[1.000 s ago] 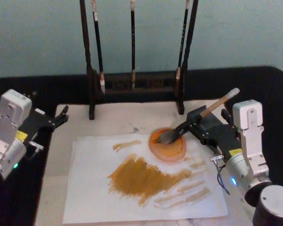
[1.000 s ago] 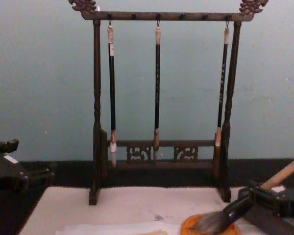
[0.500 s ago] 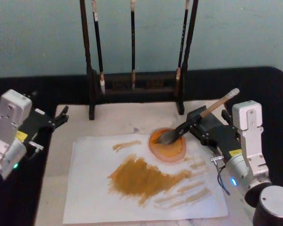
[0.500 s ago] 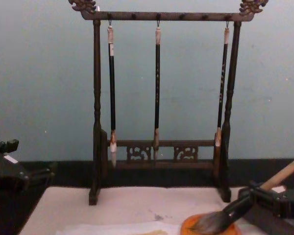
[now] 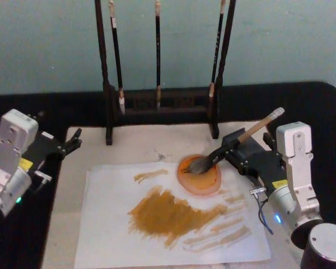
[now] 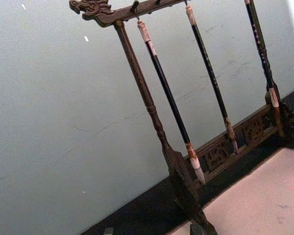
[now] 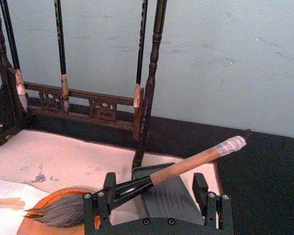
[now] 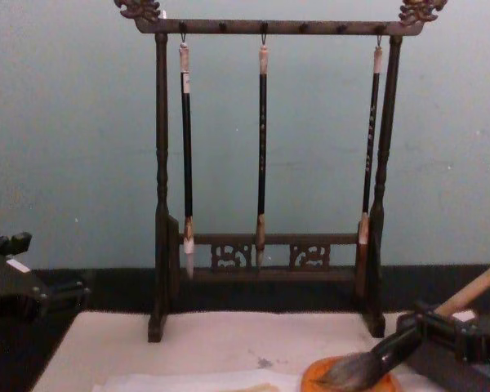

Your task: Pick up the brush from the inkstone, write on the paper, then place the brush back to its original position.

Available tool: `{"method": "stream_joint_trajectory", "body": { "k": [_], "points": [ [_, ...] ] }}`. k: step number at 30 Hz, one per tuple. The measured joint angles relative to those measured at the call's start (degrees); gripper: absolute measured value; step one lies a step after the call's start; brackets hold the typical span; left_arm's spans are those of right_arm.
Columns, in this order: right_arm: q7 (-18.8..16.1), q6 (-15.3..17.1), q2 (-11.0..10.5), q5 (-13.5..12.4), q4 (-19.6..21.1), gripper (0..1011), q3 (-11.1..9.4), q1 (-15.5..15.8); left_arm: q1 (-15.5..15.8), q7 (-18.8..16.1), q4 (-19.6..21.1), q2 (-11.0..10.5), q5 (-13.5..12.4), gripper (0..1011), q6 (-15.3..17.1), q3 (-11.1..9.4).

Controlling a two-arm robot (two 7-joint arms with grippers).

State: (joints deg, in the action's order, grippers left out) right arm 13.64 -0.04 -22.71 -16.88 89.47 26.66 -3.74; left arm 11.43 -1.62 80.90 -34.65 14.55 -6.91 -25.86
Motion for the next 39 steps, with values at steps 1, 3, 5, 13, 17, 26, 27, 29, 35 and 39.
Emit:
{"method": "stream_joint_trajectory", "body": {
  "k": [1, 3, 5, 13, 17, 26, 27, 29, 35, 39],
  "points": [
    [0.0, 0.0, 0.0, 0.0, 0.0, 1000, 0.0, 0.0, 0.0, 0.0, 0.0, 0.0, 0.0, 1010, 0.0, 0.0],
    [0.0, 0.0, 0.0, 0.0, 0.0, 1000, 0.0, 0.0, 0.0, 0.0, 0.0, 0.0, 0.0, 1010, 0.0, 0.0],
    [0.0, 0.0, 0.0, 0.0, 0.0, 1000, 0.0, 0.0, 0.0, 0.0, 0.0, 0.0, 0.0, 1010, 0.0, 0.0],
    [0.0, 0.0, 0.0, -0.1, 0.0, 1000, 0.0, 0.0, 0.0, 0.0, 0.0, 0.0, 0.0, 1010, 0.0, 0.0],
    [0.0, 0.0, 0.0, -0.1, 0.0, 1000, 0.0, 0.0, 0.0, 0.0, 0.0, 0.0, 0.0, 1010, 0.0, 0.0],
    [0.0, 0.0, 0.0, -0.1, 0.0, 1000, 0.0, 0.0, 0.0, 0.0, 0.0, 0.0, 0.0, 1010, 0.0, 0.0],
    [0.0, 0.0, 0.0, -0.1, 0.0, 1000, 0.0, 0.0, 0.0, 0.0, 0.0, 0.0, 0.0, 1010, 0.0, 0.0],
    [0.0, 0.0, 0.0, -0.1, 0.0, 1000, 0.0, 0.0, 0.0, 0.0, 0.0, 0.0, 0.0, 1010, 0.0, 0.0],
    [0.0, 0.0, 0.0, -0.1, 0.0, 1000, 0.0, 0.0, 0.0, 0.0, 0.0, 0.0, 0.0, 1010, 0.0, 0.0],
    [0.0, 0.0, 0.0, -0.1, 0.0, 1000, 0.0, 0.0, 0.0, 0.0, 0.0, 0.0, 0.0, 1010, 0.0, 0.0]
  ]
}}
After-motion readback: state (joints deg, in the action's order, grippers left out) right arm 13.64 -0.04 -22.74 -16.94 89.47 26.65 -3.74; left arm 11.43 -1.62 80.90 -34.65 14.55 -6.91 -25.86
